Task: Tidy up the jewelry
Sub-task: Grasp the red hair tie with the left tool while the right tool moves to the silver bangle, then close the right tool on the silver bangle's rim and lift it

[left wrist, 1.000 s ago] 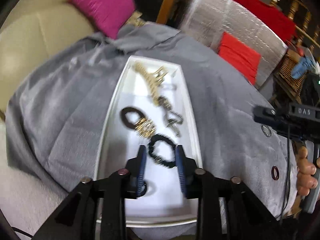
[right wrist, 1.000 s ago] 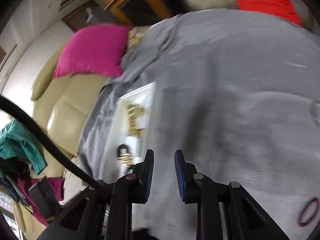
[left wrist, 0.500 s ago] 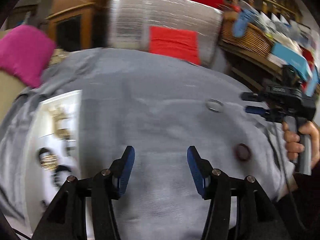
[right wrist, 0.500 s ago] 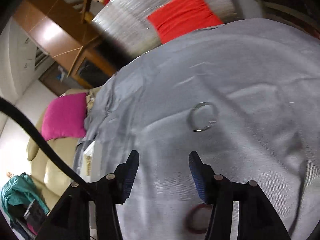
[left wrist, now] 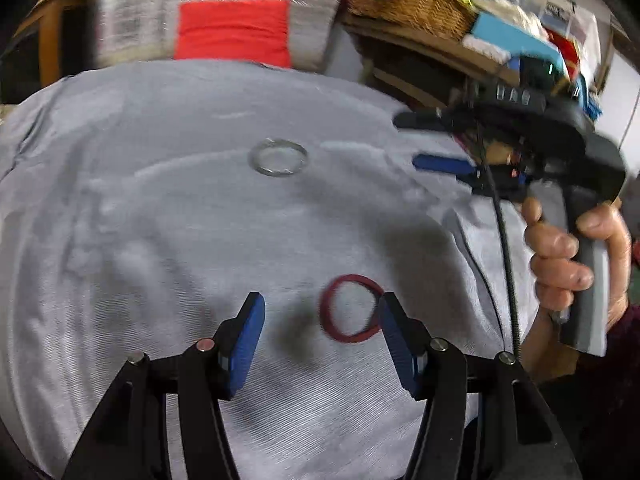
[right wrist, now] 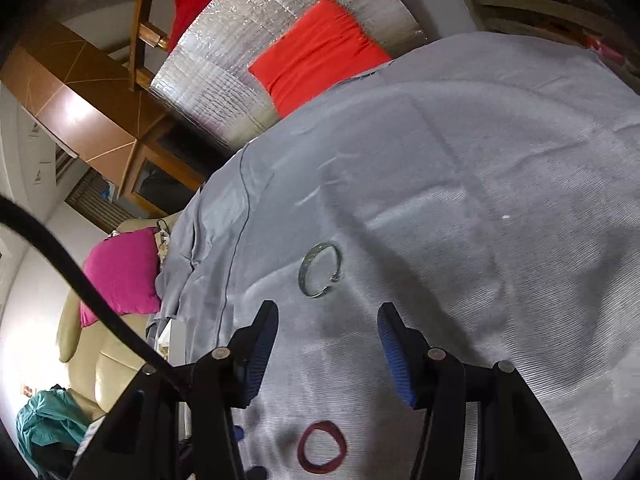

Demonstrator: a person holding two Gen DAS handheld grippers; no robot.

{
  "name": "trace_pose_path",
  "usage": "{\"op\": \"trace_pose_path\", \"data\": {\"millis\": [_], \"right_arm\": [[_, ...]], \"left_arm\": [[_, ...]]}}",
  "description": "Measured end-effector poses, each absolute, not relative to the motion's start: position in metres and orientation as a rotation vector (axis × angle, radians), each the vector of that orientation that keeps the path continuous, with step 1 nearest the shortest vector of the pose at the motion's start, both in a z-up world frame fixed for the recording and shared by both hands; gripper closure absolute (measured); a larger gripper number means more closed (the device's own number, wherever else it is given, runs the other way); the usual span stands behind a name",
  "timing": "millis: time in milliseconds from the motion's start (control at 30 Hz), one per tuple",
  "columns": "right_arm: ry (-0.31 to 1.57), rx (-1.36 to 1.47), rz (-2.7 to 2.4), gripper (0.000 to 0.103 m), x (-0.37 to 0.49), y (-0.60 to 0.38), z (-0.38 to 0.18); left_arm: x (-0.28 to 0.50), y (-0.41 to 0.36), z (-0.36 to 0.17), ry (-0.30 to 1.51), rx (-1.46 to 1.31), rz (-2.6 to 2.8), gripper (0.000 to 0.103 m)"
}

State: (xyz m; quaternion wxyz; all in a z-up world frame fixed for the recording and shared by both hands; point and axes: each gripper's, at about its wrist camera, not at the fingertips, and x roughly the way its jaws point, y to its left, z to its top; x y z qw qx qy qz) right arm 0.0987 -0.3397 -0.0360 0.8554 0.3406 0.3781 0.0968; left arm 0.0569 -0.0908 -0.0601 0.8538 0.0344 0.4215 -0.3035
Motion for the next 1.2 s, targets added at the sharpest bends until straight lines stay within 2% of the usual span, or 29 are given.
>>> {"op": "trace_pose_path", "data": {"millis": [233, 333, 367, 400, 733, 867, 1000, 1067, 1200], "right_arm": [[0.805, 0.722, 0.208, 0.047, 0.095, -0.352, -0.041], [0.809, 0.722, 0.208, 0.047, 0.096, -0.354, -0.043], [0.81, 0.72, 0.208, 0.047, 0.096, -0.352, -0.043], [0.812, 0.716, 0.208, 0.047, 0.098, -0.351, -0.044], [0.828, 0.573, 0.211, 0.047, 0.138, -0.312, -0.047], [0.827, 0.403, 0.176, 0.035, 0.158, -0.28, -0.049], [0.86, 0.222, 0.152, 0.03, 0.18, -0.241, -0.059], [0.87, 0.154, 0.115, 0.024, 0.188, -0.23, -0.064], [0.902, 0.064, 0.057, 0.023, 0.205, -0.215, -0.077]], "left_arm": [[0.072, -0.115, -0.087, 0.967, 0.099, -0.657, 0.045], [0.068, -0.122, -0.092, 0.947, 0.151, -0.656, 0.067], [0.067, -0.123, -0.093, 0.942, 0.168, -0.655, 0.087], [0.067, -0.122, -0.093, 0.947, 0.171, -0.657, 0.095], [0.07, -0.073, -0.073, 0.914, 0.071, -0.563, 0.097], [0.076, -0.039, -0.062, 0.893, 0.027, -0.465, 0.097], [0.08, -0.007, -0.06, 0.897, -0.008, -0.37, 0.097], [0.08, -0.002, -0.061, 0.901, -0.007, -0.351, 0.097], [0.078, 0.002, -0.06, 0.898, -0.007, -0.347, 0.097]]}}
